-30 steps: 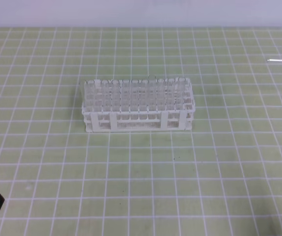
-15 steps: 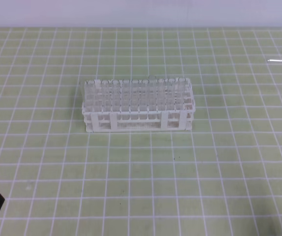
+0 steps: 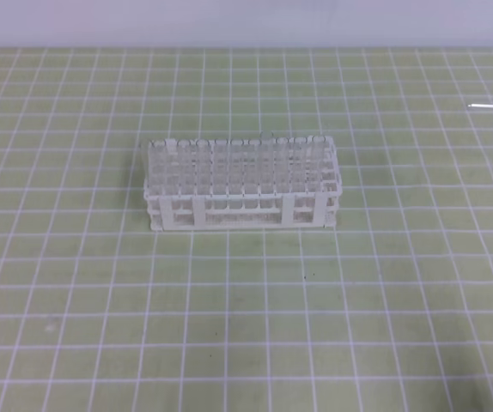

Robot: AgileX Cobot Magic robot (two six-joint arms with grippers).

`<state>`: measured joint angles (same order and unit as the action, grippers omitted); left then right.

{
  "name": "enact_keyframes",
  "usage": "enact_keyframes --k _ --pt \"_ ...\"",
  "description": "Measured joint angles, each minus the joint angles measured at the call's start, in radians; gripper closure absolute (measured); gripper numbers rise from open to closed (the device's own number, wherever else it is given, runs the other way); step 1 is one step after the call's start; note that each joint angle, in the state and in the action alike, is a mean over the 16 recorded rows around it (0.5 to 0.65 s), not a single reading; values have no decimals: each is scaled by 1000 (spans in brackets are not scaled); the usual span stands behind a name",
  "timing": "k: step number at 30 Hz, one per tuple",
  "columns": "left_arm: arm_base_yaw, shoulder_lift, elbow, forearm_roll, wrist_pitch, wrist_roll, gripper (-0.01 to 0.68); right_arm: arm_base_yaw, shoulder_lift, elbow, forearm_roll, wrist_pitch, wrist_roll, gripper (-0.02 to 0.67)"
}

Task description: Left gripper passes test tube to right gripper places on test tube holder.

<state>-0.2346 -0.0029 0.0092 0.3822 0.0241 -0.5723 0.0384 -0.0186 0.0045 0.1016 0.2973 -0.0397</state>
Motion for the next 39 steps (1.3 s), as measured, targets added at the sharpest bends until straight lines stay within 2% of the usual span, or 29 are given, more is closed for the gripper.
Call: enact_keyframes --k 6,14,30,39 --pt "127 -8 0 -4 3 -78 675 0 0 0 2 -1 0 665" --pt "169 -15 2 -29 20 -55 675 0 0 0 2 -2 0 665" --pt "169 -14 1 -489 243 598 675 0 1 0 6 -2 -1 665" --pt "169 -15 1 -517 305 643 675 0 1 0 8 -2 -2 665"
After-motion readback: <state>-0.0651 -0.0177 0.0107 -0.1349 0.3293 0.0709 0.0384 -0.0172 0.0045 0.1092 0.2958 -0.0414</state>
